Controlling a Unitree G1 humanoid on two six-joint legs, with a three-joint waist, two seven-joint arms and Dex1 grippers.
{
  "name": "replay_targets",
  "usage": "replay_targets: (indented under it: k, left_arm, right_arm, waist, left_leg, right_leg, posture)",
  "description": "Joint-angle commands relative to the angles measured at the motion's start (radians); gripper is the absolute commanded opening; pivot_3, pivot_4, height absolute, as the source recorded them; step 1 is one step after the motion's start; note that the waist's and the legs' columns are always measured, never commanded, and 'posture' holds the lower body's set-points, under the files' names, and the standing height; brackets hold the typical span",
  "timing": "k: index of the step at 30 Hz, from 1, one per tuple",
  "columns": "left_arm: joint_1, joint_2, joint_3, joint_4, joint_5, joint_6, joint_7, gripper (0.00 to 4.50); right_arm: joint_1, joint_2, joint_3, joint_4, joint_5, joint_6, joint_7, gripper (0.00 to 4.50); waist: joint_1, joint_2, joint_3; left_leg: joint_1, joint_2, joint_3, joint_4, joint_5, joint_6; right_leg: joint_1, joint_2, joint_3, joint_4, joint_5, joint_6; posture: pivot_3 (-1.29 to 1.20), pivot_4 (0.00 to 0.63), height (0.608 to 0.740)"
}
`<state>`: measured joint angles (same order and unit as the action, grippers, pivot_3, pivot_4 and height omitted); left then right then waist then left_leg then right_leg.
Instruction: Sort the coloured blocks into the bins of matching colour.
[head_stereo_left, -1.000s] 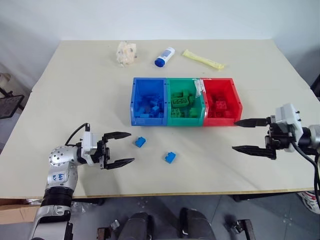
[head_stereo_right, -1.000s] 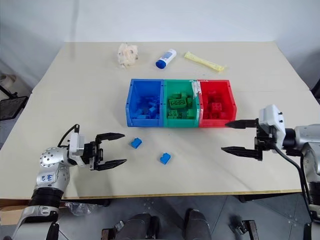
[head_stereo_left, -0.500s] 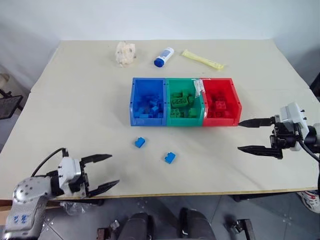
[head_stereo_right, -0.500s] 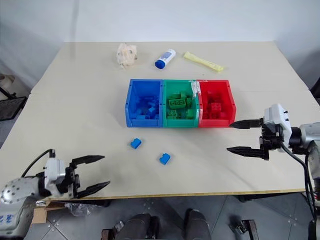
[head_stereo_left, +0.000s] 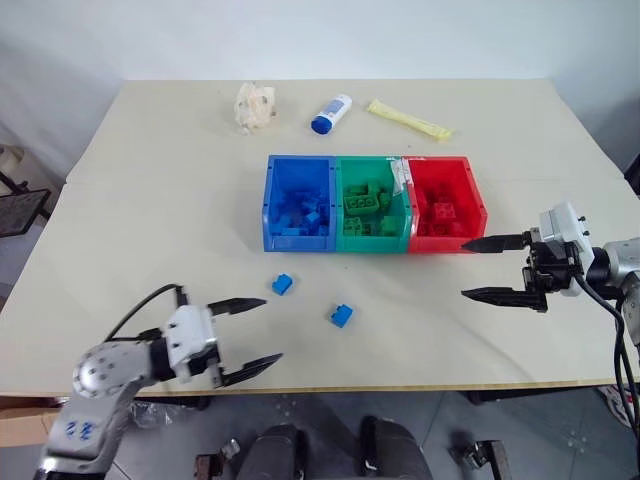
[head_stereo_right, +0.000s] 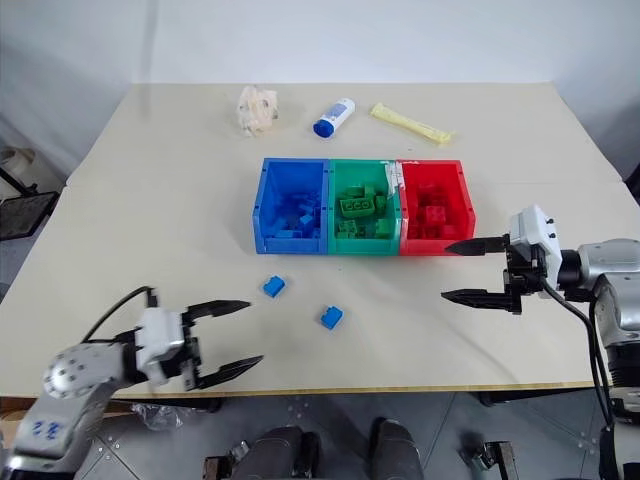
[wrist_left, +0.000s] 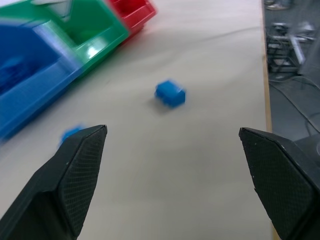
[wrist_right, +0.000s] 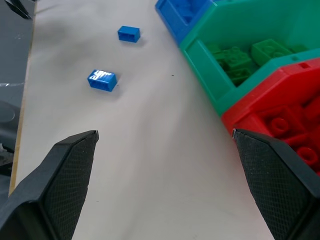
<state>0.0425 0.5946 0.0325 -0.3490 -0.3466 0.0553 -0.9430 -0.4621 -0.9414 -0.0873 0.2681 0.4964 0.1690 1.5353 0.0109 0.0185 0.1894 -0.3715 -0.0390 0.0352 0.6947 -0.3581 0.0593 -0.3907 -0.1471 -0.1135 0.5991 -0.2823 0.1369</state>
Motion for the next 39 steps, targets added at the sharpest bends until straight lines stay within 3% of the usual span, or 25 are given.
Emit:
replay_targets:
  k: [1, 7, 12, 16, 22, 25, 32, 39]
  left_arm:
    - [-0.080, -0.049, -0.100, 0.023, 0.063, 0.009, 0.041, 4.50]
    - [-0.182, -0.140, -0.192, 0.109, 0.172, 0.049, 0.152, 4.50]
    - [-0.274, -0.201, -0.306, 0.241, 0.260, 0.003, 0.152, 4.50]
    - [-0.340, -0.257, -0.328, 0.328, 0.278, -0.006, 0.166, 4.50]
    - [-0.434, -0.270, -0.397, 0.419, 0.359, -0.023, 0.148, 4.50]
    - [-0.435, -0.270, -0.395, 0.420, 0.354, -0.022, 0.149, 3.91]
    - [-0.418, -0.254, -0.401, 0.395, 0.348, 0.024, 0.126, 1.71]
    - [-0.412, -0.275, -0.366, 0.366, 0.324, 0.041, 0.165, 1.60]
  right_arm:
    - [0.043, -0.004, -0.045, -0.081, 0.034, 0.007, 0.010, 4.49]
    - [0.135, -0.003, -0.098, -0.201, 0.081, 0.055, -0.032, 4.49]
    - [0.195, 0.001, -0.139, -0.262, 0.099, 0.078, -0.072, 4.49]
    - [0.229, 0.002, -0.158, -0.295, 0.104, 0.089, -0.101, 4.49]
    - [0.262, 0.004, -0.183, -0.329, 0.111, 0.097, -0.134, 4.49]
    - [0.271, 0.006, -0.192, -0.337, 0.113, 0.101, -0.146, 4.50]
    - [0.281, 0.000, -0.197, -0.338, 0.115, 0.098, -0.157, 4.50]
    - [0.272, 0.002, -0.198, -0.329, 0.112, 0.095, -0.166, 4.50]
  waist:
    - [0.004, 0.000, 0.000]
    - [0.016, 0.000, 0.000]
    - [0.026, 0.000, 0.000]
    - [0.030, 0.000, 0.000]
    - [0.041, 0.000, 0.000]
    - [0.040, 0.000, 0.000]
    - [0.039, 0.000, 0.000]
    - [0.038, 0.000, 0.000]
  left_leg:
    - [0.000, 0.000, 0.000, 0.000, 0.000, 0.000]
    - [0.000, 0.000, 0.001, 0.002, 0.000, 0.001]
    - [0.000, -0.001, 0.001, 0.004, 0.001, 0.001]
    - [0.000, -0.002, 0.001, 0.004, 0.001, 0.002]
    - [0.000, -0.002, 0.001, 0.004, 0.001, 0.002]
    - [0.000, -0.002, 0.001, 0.004, 0.001, 0.002]
    - [0.000, -0.002, 0.001, 0.004, 0.001, 0.002]
    - [0.000, -0.001, 0.001, 0.004, 0.001, 0.002]
  right_leg:
    - [0.000, 0.000, 0.000, 0.000, 0.000, 0.000]
    - [0.000, 0.003, -0.003, 0.001, 0.000, 0.000]
    - [0.001, 0.002, -0.003, 0.002, 0.000, 0.000]
    - [0.001, 0.002, -0.003, 0.001, 0.000, 0.001]
    - [0.001, 0.002, -0.004, 0.002, 0.000, 0.001]
    - [0.001, 0.003, -0.004, 0.002, 0.000, 0.001]
    - [0.001, 0.002, -0.004, 0.002, 0.000, 0.001]
    - [0.002, 0.002, -0.004, 0.002, 0.000, 0.001]
  posture:
    - [0.00, 0.150, 0.740]
    - [0.00, 0.150, 0.740]
    - [0.00, 0.150, 0.740]
    - [0.00, 0.150, 0.740]
    - [0.00, 0.150, 0.740]
    - [0.00, 0.150, 0.740]
    - [0.00, 0.150, 0.740]
    - [0.00, 0.150, 0.740]
